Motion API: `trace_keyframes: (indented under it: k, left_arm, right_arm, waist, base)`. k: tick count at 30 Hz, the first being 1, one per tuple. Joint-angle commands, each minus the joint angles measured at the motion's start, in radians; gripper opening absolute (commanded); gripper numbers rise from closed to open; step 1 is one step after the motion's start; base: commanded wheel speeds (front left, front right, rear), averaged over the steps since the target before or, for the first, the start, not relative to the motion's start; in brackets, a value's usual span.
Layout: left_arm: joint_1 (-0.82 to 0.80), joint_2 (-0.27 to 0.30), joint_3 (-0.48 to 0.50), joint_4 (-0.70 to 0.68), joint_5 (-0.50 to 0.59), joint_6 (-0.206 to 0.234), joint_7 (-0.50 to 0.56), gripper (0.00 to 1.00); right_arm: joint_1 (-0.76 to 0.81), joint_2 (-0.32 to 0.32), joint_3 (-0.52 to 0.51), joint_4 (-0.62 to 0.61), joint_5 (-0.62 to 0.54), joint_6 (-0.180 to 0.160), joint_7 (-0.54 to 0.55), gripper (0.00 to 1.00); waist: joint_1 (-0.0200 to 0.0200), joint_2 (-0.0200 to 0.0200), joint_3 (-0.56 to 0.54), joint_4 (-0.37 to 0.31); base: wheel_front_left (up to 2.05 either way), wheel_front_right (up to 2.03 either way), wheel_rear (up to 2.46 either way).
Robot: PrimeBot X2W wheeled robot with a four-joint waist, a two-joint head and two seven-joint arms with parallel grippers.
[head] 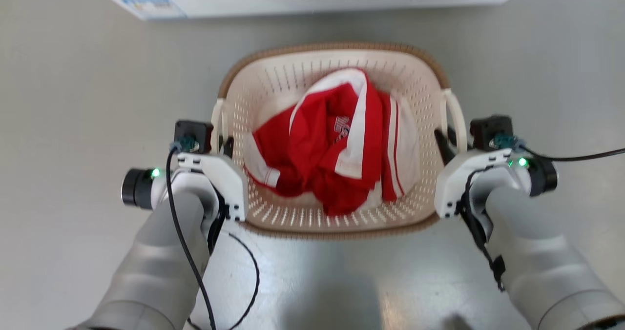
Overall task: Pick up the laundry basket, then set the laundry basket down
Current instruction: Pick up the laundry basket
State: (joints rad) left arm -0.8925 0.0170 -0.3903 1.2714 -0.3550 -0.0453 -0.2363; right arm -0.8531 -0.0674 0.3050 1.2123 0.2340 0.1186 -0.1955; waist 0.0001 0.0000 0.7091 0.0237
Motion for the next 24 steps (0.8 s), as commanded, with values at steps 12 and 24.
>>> trace_keyframes:
  k: [12,24]
  left_arm:
    - [0.191,0.033,-0.032,0.015,-0.029,-0.047,0.095,0.0]
    - [0.372,0.033,-0.059,0.018,-0.076,-0.059,0.145,0.0]
  right_arm:
    - [0.208,0.017,0.271,-0.043,0.216,0.012,0.177,0.0]
    - [0.344,0.017,0.43,-0.067,0.374,0.012,0.258,0.0]
  waist:
    - [-0.0001,0.0,-0.385,-0.053]
    - [-0.0001,0.0,-0.644,-0.082]
  base:
    - [0.0,0.0,0.0]
    - [0.0,0.0,0.0]
